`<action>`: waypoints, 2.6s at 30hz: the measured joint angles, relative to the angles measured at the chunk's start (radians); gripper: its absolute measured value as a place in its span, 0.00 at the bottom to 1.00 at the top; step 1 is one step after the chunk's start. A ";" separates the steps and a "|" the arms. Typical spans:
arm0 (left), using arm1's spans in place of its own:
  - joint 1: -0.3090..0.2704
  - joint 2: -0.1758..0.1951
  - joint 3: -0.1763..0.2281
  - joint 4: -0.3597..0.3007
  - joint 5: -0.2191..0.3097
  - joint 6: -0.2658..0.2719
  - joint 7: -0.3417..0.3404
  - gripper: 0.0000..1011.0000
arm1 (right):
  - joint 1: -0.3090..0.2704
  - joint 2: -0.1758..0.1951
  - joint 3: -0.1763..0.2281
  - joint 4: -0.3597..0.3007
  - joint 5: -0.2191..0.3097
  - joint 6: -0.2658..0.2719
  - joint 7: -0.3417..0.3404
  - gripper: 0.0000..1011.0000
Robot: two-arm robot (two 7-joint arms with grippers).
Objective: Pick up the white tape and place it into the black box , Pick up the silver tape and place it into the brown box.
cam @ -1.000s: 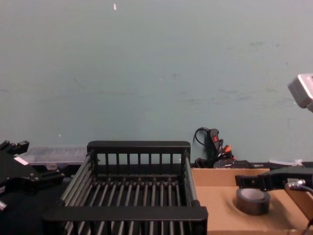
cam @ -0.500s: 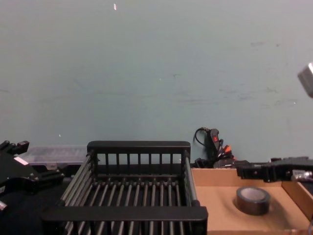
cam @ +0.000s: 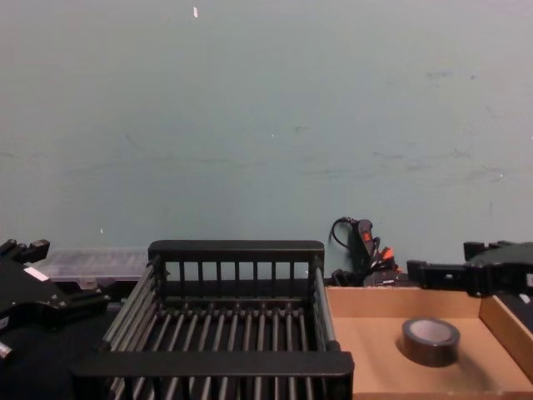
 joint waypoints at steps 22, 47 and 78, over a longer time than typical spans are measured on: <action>0.000 0.000 0.000 0.000 0.000 0.000 0.000 0.99 | -0.211 0.173 -0.050 -0.217 0.067 -0.062 0.104 0.99; 0.000 0.000 0.000 0.000 0.000 0.000 0.000 0.99 | -0.222 0.216 -0.203 -0.226 0.033 -0.077 0.127 0.99; 0.000 0.000 0.000 0.000 0.000 0.000 0.000 0.99 | -0.147 0.161 -0.292 -0.130 -0.001 -0.046 0.146 0.99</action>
